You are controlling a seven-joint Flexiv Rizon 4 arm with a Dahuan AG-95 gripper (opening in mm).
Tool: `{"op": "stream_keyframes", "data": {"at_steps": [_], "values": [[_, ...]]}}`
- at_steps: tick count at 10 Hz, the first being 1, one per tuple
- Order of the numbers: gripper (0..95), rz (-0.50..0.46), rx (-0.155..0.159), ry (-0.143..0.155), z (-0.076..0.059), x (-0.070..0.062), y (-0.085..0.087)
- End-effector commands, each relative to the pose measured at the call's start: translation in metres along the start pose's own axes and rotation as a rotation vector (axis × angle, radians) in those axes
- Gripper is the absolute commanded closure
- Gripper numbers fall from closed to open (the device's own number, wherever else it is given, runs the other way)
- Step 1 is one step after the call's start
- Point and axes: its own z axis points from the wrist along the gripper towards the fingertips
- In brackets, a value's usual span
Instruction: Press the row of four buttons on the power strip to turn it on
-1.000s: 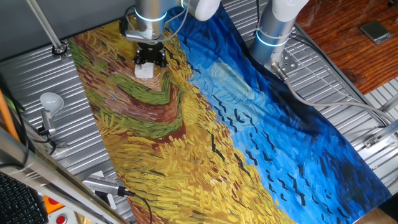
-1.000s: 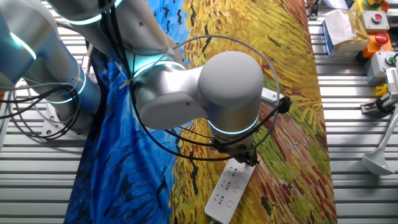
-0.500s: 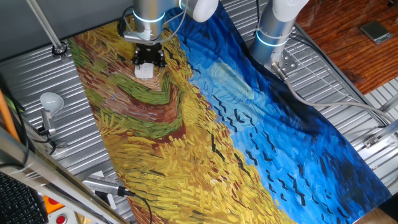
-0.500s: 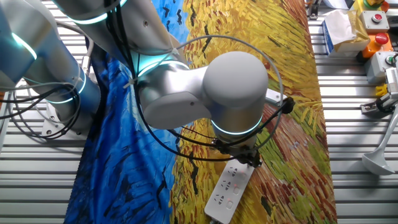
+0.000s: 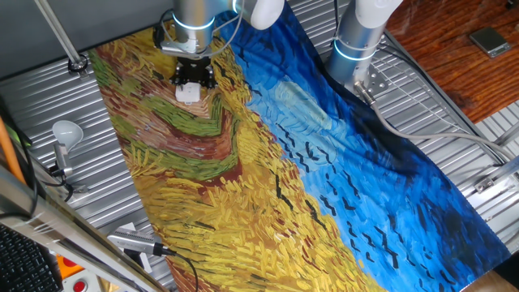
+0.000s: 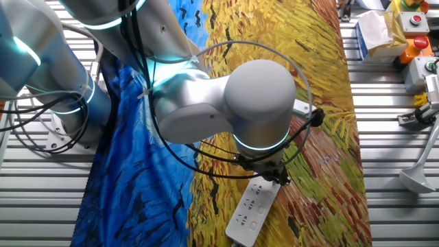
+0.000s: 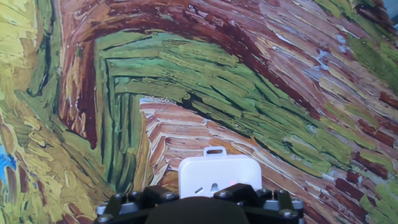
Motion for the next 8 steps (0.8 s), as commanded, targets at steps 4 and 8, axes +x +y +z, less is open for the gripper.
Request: {"op": "stream_keyframes", "data": {"at_steps": [4,8], "values": [[19.0,-0.008,0.01,-0.01,0.044,-0.0001,0.0035],[19.0,-0.006,0.007,-0.014,0.0397,-0.0001,0.0029]]}}
